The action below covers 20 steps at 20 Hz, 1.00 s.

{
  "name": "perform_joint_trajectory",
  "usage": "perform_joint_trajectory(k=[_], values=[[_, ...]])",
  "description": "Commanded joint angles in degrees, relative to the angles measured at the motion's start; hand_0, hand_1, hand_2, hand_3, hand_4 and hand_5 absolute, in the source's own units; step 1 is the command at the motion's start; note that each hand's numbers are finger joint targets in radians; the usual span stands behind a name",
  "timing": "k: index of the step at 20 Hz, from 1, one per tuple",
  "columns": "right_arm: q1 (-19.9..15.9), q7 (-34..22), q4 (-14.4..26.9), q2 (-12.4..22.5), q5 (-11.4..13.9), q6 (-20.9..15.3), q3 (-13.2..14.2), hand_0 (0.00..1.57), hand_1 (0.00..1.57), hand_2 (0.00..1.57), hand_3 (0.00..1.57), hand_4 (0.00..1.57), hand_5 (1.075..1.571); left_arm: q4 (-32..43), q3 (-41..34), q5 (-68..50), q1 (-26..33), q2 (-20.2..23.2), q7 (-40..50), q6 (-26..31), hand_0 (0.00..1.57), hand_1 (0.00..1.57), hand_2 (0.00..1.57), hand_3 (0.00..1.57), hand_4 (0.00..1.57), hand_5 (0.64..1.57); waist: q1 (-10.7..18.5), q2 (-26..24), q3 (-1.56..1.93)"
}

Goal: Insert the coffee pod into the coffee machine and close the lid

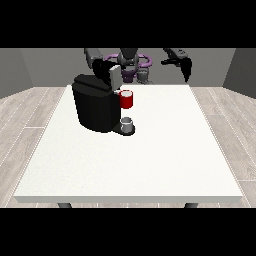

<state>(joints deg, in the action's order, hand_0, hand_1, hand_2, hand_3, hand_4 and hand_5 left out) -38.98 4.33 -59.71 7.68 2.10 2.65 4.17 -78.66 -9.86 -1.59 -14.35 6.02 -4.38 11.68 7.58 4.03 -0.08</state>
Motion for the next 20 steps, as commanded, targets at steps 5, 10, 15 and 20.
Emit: perform_joint_trajectory(k=[5,10,15,20], values=[[-4.8,-2.1,2.4,-1.2,3.3,-0.3,-2.7,0.0,0.0,0.0,0.0,0.14,1.571,0.9,-0.6,-2.8,-3.1,0.7,3.4,0.4,0.0,0.0,0.0,0.0,0.12,1.571,0.8,0.0,0.08],[-8.3,-1.3,4.3,-0.6,5.1,-1.6,-2.0,0.0,0.0,0.0,0.0,0.12,1.571,0.3,0.7,-1.2,-3.0,0.8,1.2,-0.6,0.0,0.0,0.0,0.0,0.0,1.571,2.2,1.1,0.09],[-6.0,-1.7,3.6,-4.1,5.8,-1.2,-4.3,0.0,0.0,0.0,0.0,0.14,1.571,-0.3,2.8,0.3,-0.3,-1.6,-0.6,-2.3,0.0,0.0,0.0,0.0,0.18,1.571,0.2,-2.4,0.08],[-10.6,-0.4,4.1,-3.5,5.7,-1.7,-2.6,0.0,0.0,0.0,0.0,0.03,1.571,-2.3,5.6,1.4,-0.6,-3.7,-3.8,-2.6,0.0,0.0,0.0,0.0,0.21,1.571,2.2,-0.7,0.08]])
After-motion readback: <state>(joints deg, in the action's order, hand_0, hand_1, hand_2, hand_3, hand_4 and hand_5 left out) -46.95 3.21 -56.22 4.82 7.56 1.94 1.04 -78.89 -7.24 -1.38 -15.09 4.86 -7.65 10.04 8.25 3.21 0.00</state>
